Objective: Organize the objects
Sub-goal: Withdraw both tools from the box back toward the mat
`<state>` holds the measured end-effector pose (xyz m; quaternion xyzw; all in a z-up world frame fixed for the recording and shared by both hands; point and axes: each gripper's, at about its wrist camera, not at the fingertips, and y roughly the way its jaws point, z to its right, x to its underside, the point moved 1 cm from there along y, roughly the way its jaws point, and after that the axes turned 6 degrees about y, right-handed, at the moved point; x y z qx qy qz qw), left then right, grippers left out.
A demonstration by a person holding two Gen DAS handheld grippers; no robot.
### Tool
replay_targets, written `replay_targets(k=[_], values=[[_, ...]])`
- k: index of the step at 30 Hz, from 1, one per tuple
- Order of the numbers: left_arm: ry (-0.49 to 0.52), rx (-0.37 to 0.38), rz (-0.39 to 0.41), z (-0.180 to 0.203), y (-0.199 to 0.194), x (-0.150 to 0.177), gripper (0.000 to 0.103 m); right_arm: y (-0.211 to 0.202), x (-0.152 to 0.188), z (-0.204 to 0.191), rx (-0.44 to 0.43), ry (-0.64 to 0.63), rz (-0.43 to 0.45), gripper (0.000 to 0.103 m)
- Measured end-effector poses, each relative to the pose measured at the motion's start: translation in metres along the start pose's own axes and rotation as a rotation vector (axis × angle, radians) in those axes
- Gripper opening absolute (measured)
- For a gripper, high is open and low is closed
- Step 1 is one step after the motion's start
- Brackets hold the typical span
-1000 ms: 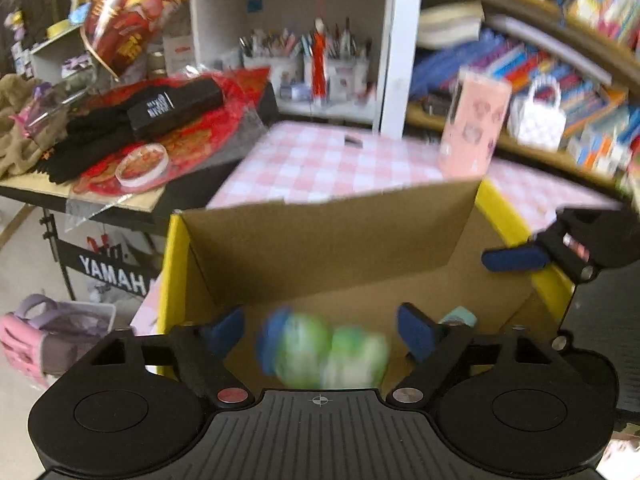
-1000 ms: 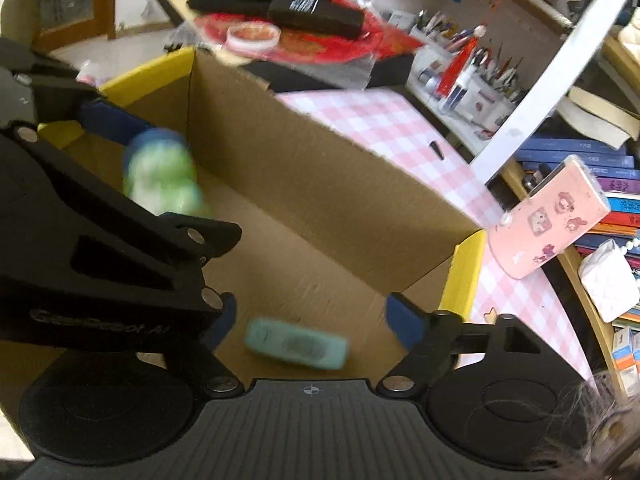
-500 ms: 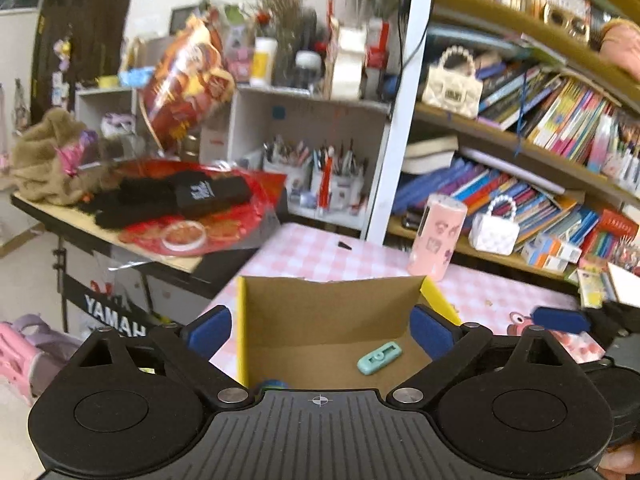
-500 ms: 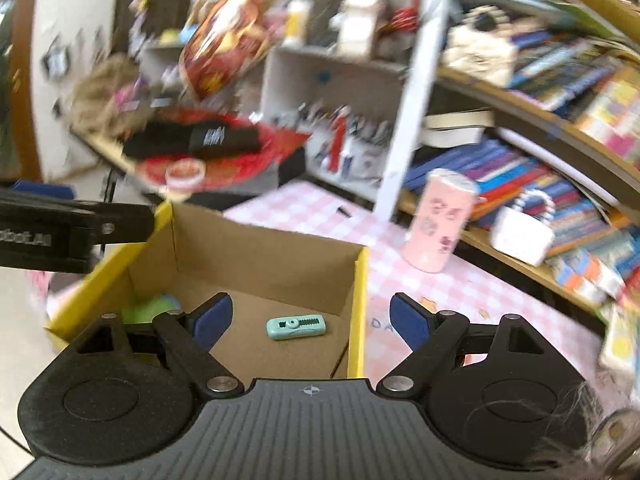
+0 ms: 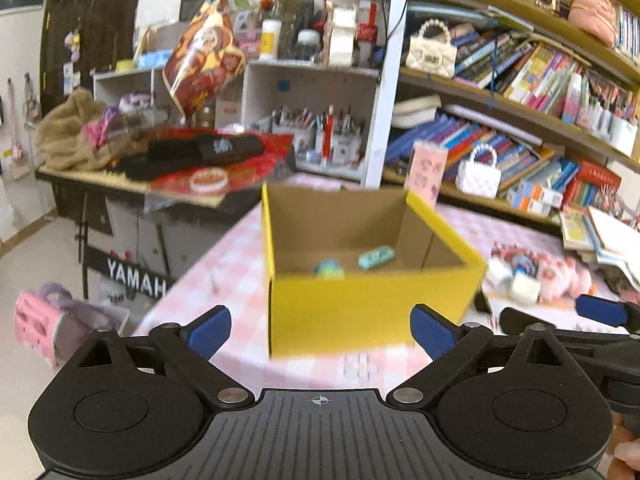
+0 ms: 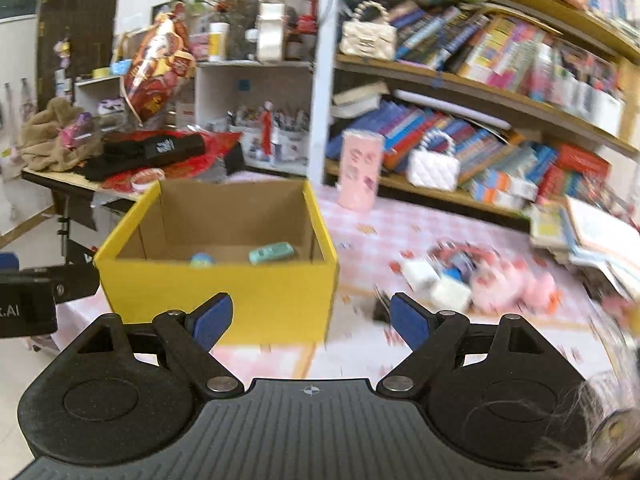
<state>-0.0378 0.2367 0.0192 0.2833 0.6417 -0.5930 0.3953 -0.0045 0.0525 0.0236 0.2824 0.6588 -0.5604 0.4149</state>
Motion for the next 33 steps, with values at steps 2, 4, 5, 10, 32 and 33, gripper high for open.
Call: replay_targets(k=[2,4,5,10,32,33], values=[[-0.005,0.004,-0.026,-0.002,-0.004,0.013,0.098,-0.010,0.014,0.000,0.031,0.010,-0.009,0.085],[-0.004,0.009,-0.048,-0.002,-0.008,0.024,0.098,-0.021,0.027,0.002,0.063,0.025,-0.016,0.085],[-0.001,0.013,-0.058,-0.001,-0.010,0.028,0.098,-0.025,0.032,0.004,0.078,0.035,-0.020,0.085],[0.029,0.046,-0.079,0.011,-0.016,0.041,0.098,-0.043,0.053,0.018,0.144,0.084,-0.039,0.085],[0.252,0.303,-0.124,0.108,-0.011,0.051,0.098,-0.078,0.082,0.084,0.390,0.244,-0.070,0.085],[0.257,0.305,-0.127,0.111,-0.010,0.051,0.098,-0.077,0.083,0.088,0.394,0.250,-0.075,0.085]])
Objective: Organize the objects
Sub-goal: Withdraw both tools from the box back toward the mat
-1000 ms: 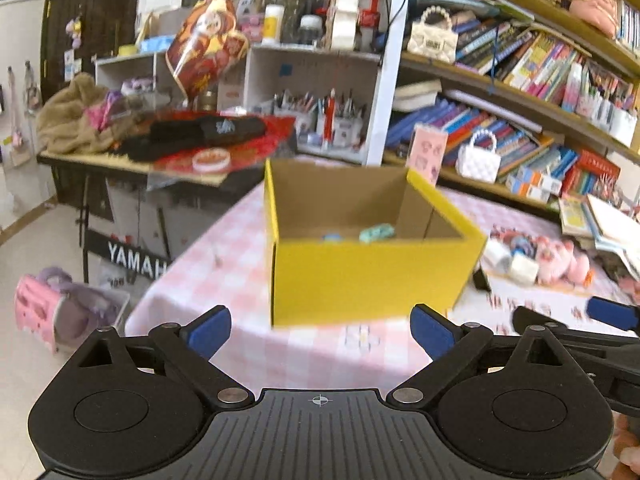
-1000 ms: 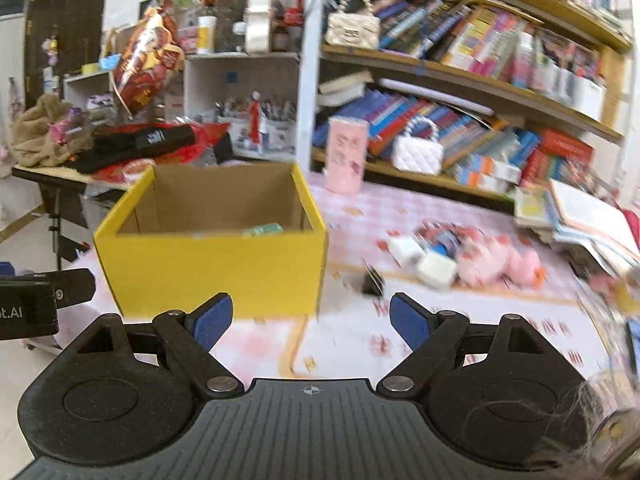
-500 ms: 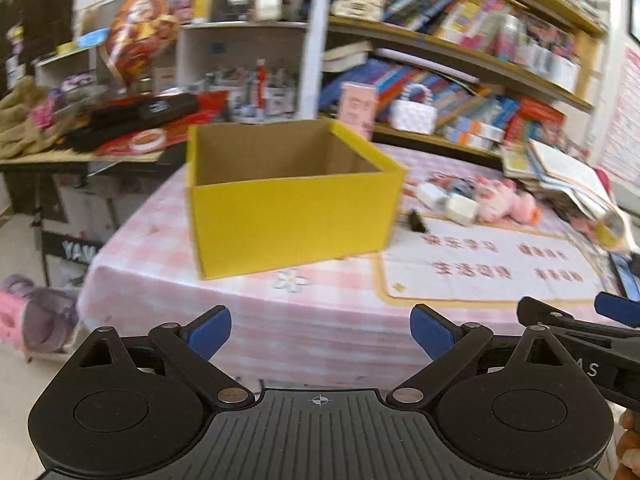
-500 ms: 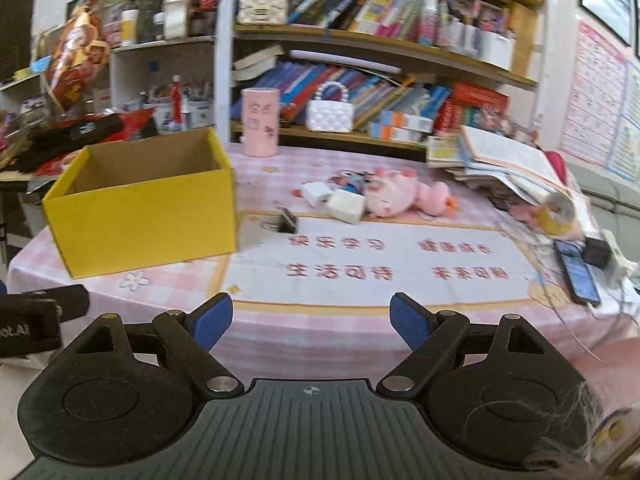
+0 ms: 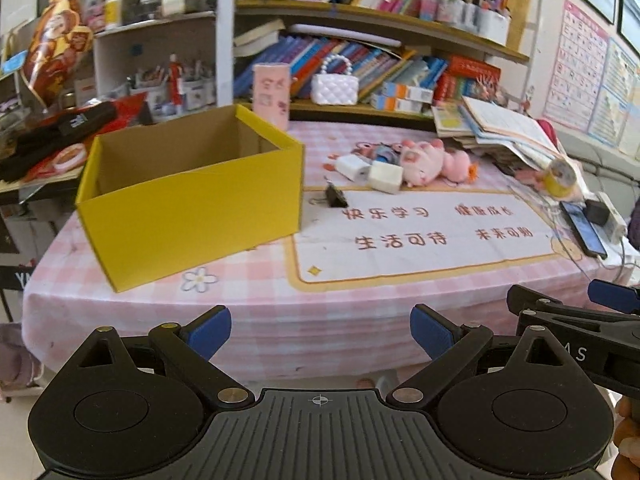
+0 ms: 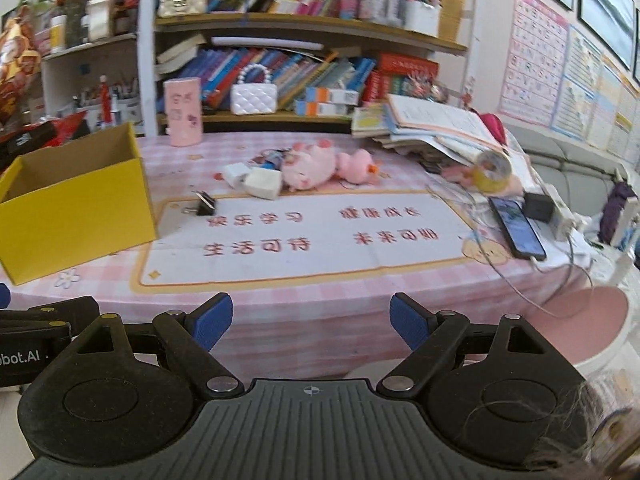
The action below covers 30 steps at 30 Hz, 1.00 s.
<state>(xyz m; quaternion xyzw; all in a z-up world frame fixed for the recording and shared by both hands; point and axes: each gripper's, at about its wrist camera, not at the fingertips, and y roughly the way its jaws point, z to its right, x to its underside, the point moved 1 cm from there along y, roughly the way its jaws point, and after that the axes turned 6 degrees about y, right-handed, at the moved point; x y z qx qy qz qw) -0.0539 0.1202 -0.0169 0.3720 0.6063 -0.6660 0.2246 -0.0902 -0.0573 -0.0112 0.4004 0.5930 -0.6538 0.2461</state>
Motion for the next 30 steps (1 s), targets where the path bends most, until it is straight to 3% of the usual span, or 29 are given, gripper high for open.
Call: replay_targets(k=[11,30], values=[[0.019,-0.024,-0.023,0.023,0.026,-0.016,0.098,0.029,-0.012,0.021,-0.020,0.032,-0.042,0.085],[0.028,-0.074,-0.014,0.051,0.078,-0.065,0.098,0.096,-0.064,0.049,-0.074,0.077,-0.043,0.085]])
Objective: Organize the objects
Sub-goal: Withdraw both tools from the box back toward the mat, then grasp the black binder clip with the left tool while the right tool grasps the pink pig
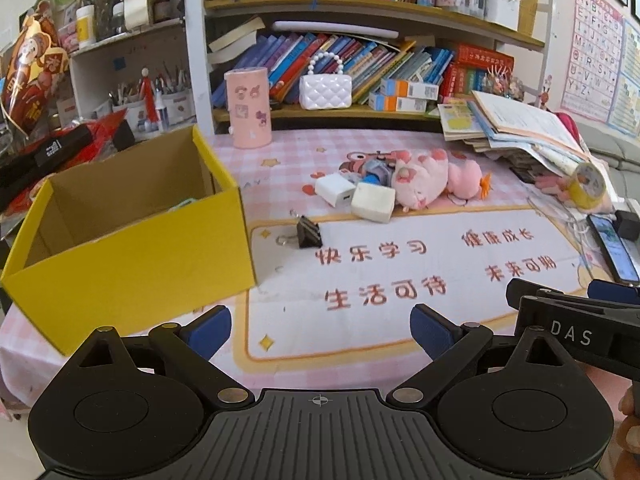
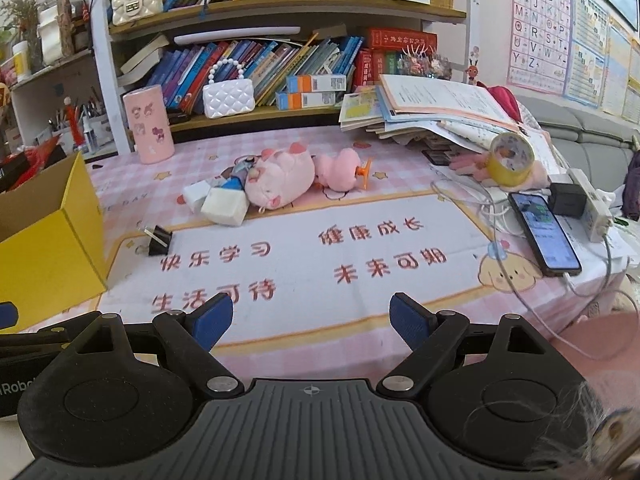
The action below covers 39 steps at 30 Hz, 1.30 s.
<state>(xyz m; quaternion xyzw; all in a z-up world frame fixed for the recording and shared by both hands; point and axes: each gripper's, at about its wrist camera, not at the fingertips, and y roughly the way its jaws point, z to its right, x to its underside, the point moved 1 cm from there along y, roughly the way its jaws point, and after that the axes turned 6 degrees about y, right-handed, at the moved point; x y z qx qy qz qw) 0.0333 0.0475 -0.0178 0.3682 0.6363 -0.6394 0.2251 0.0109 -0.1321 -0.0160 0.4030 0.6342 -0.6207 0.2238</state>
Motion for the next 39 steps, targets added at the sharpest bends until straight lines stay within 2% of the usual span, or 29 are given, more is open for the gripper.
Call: replay_targets(k=[18,23,28,33,36,39], values=[[0.003,-0.036,-0.016,0.019,0.056,-0.034,0.097,0.057,-0.044,0.016,-0.010,-0.002,0.015,0.085],[0.004,-0.058,-0.025,0.022,0.074,-0.042,0.091,0.077,-0.054,0.022,-0.014,-0.012,0.013,0.085],[0.019,-0.079,-0.032,0.027,0.096,-0.051,0.082,0.098,-0.069,0.025,-0.022,-0.035,0.022,0.084],[-0.009,-0.126,-0.043,0.023,0.120,-0.061,0.074,0.123,-0.080,0.025,-0.025,-0.057,0.019,0.084],[-0.013,-0.167,-0.050,0.021,0.138,-0.067,0.073,0.138,-0.086,0.023,-0.036,-0.076,0.014,0.085],[-0.029,-0.195,-0.075,0.016,0.159,-0.069,0.067,0.151,-0.090,0.018,-0.062,-0.091,0.004,0.085]])
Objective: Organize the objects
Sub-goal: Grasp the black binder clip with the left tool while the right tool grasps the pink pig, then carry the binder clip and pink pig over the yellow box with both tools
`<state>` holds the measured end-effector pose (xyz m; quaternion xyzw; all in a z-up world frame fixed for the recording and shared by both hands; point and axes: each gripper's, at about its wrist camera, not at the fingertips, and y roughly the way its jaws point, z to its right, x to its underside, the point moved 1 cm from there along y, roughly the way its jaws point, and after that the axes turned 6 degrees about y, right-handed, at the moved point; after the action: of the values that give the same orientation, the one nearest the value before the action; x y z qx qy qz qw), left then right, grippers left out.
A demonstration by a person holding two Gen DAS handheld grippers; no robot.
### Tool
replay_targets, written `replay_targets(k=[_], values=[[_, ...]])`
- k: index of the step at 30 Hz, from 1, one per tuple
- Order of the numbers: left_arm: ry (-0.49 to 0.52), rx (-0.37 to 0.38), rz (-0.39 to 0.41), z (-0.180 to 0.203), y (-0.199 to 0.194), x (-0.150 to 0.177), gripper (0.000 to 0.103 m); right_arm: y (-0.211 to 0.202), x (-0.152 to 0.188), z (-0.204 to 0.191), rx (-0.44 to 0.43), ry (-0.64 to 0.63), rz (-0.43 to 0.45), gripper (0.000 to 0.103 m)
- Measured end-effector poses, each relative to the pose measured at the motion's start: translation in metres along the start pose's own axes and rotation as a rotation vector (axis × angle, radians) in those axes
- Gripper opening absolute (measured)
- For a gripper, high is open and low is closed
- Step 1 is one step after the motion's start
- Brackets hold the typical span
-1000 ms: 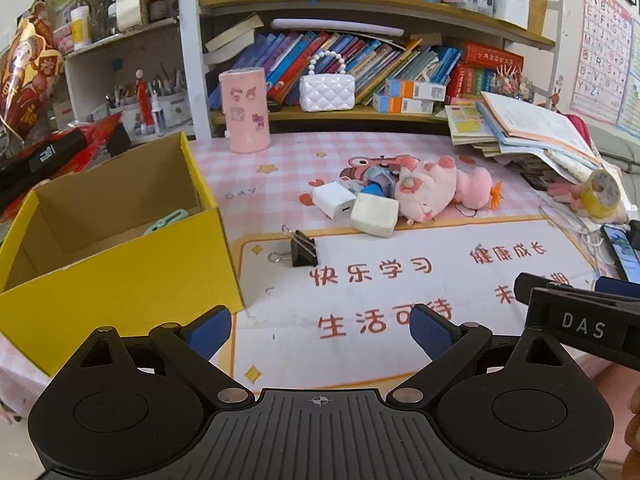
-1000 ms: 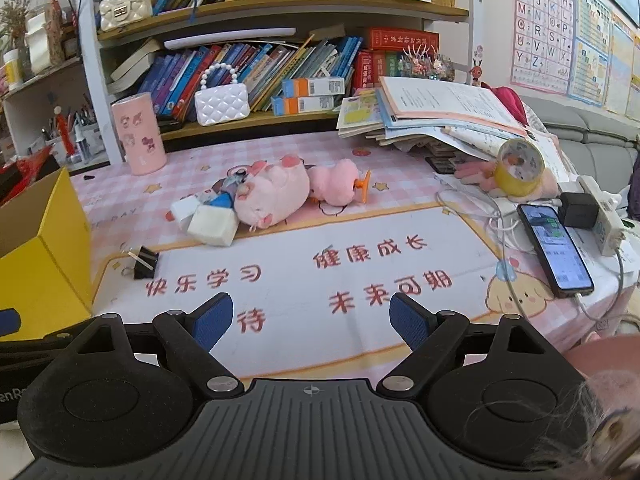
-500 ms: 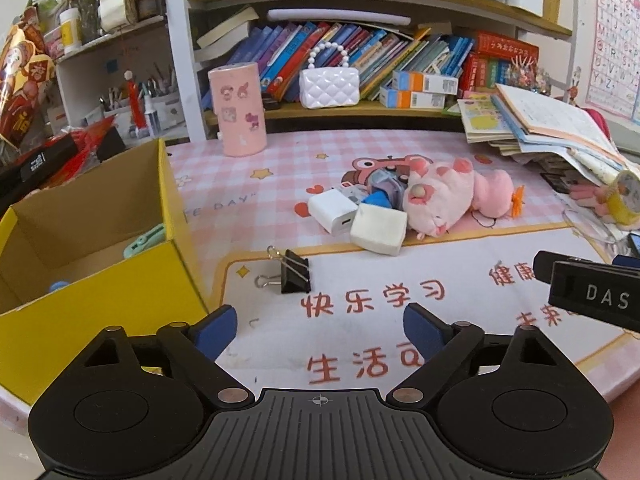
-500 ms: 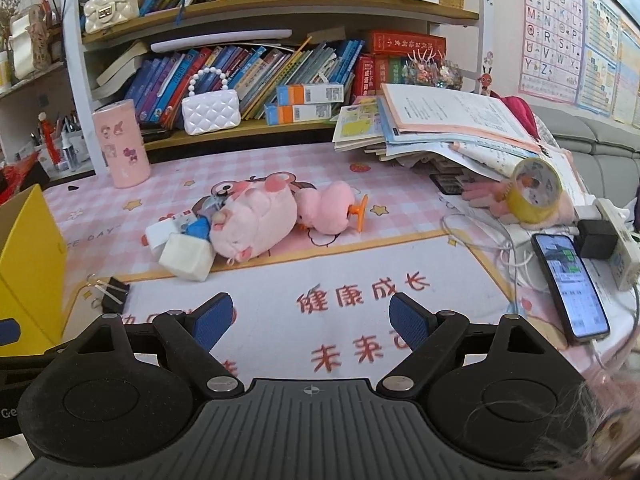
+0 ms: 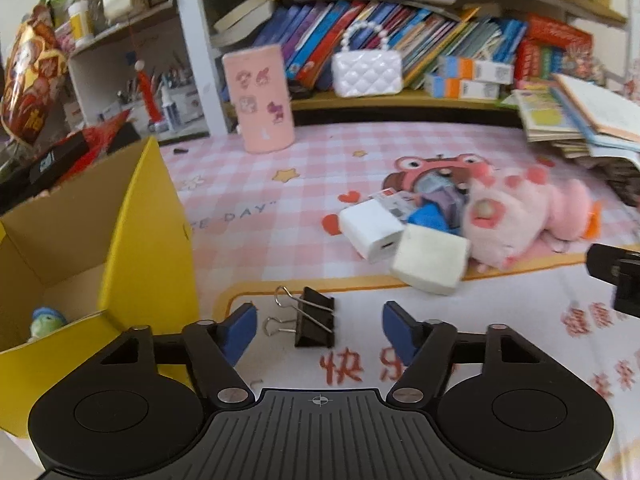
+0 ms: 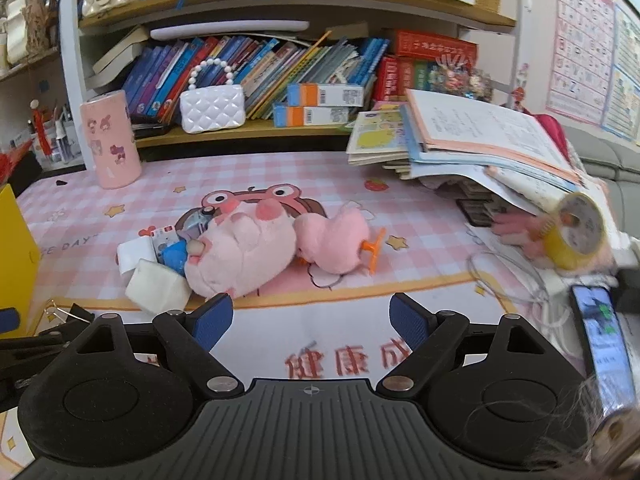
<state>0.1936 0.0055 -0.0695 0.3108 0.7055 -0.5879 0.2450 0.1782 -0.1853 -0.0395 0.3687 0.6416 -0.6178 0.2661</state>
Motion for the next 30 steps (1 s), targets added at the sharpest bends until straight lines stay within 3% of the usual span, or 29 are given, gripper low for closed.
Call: replay_targets(k=[8,11,13,15,26,28,30], values=[[-0.035,-0.026,-0.071,-0.002,0.044,-0.001,0.063,0.034,-0.011,-0.010,-0.042,-0.009,-0.034,0.086],[-0.042,-0.006,-0.071,-0.003,0.046,0.000,0.053,0.047,-0.016,-0.014,-0.066,0.002,-0.049,0.089],[-0.042,0.018,-0.068,-0.002,0.045,-0.001,0.034,0.055,-0.019,-0.017,-0.089,0.020,-0.059,0.091],[-0.016,0.007,-0.063,0.000,0.044,-0.001,0.025,0.063,-0.023,-0.019,-0.116,0.046,-0.066,0.095],[-0.032,0.099,0.015,-0.002,0.008,-0.001,0.025,0.113,-0.042,-0.019,-0.157,0.231,-0.141,0.097],[-0.028,0.113,0.028,-0.002,0.000,-0.001,0.025,0.119,-0.041,-0.017,-0.153,0.265,-0.159,0.095],[-0.028,0.124,0.036,-0.002,-0.007,-0.001,0.025,0.123,-0.039,-0.014,-0.156,0.289,-0.173,0.079]])
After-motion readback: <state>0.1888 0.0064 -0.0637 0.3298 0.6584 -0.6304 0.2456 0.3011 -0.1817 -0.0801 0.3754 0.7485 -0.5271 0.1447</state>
